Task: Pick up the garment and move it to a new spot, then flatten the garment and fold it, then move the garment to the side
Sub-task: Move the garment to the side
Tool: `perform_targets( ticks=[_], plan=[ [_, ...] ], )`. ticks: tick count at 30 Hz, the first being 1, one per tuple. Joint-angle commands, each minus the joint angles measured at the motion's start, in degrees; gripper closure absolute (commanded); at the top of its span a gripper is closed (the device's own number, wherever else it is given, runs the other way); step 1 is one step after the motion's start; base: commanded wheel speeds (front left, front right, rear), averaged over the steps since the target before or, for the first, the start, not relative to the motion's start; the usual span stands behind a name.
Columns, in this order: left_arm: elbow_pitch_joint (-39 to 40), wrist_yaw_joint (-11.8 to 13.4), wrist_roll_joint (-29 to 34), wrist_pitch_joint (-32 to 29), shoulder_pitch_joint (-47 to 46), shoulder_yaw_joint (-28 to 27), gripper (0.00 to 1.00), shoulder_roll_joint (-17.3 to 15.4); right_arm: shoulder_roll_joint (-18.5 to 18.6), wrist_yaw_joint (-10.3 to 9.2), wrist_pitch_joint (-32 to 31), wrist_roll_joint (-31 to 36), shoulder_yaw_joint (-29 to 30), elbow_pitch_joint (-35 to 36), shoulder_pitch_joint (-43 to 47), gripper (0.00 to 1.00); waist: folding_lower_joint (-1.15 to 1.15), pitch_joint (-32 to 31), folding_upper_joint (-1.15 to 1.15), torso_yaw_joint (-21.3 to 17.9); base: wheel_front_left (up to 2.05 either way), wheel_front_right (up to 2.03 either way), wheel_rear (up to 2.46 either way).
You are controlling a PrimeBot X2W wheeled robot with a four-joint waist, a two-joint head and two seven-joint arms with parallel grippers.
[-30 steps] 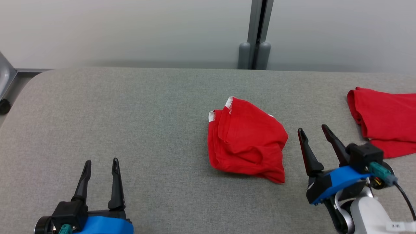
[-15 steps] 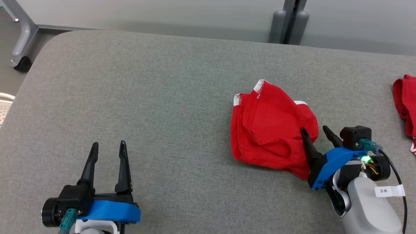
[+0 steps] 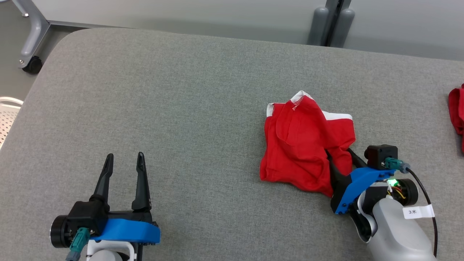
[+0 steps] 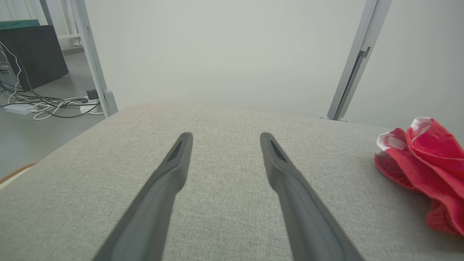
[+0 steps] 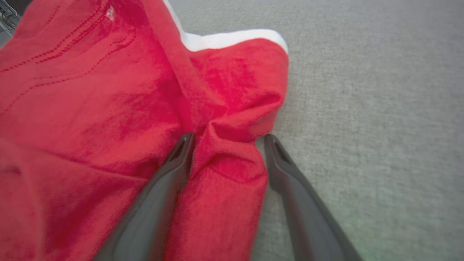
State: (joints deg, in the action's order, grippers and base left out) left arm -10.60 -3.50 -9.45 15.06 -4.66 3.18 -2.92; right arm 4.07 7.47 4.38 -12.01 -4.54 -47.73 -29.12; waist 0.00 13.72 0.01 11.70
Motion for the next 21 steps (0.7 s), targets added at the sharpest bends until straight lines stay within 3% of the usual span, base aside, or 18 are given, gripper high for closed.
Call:
perform_targets(
  ticks=[1,2,14,21],
  plan=[
    [-0.1,0.2,-0.2,0.1,-0.6,0.3,0.0,0.0,-0.8,0.06,0.3,-0.6,-0.9,-1.4,-0.4,0.58,0.0,0.0,-0.01,0.1,0.0,0.0,0.0],
    [-0.1,0.2,-0.3,0.1,-0.6,0.3,0.0,0.0,-0.8,0.06,0.7,-0.9,-1.3,-1.8,-0.7,1.0,0.0,0.0,-0.01,0.1,0.0,0.0,0.0],
    [-0.3,0.5,-1.0,0.1,0.3,0.4,0.0,0.0,1.3,0.05,5.3,-3.3,-4.4,-4.4,-1.6,1.0,0.0,-0.8,-0.01,-0.5,0.0,0.0,0.0],
    [0.4,0.1,-1.1,0.1,0.7,0.5,0.0,0.0,4.6,0.03,7.6,-5.8,-6.7,-2.1,1.4,1.0,0.0,-0.8,-0.01,-5.0,0.0,0.0,0.0]
  ],
)
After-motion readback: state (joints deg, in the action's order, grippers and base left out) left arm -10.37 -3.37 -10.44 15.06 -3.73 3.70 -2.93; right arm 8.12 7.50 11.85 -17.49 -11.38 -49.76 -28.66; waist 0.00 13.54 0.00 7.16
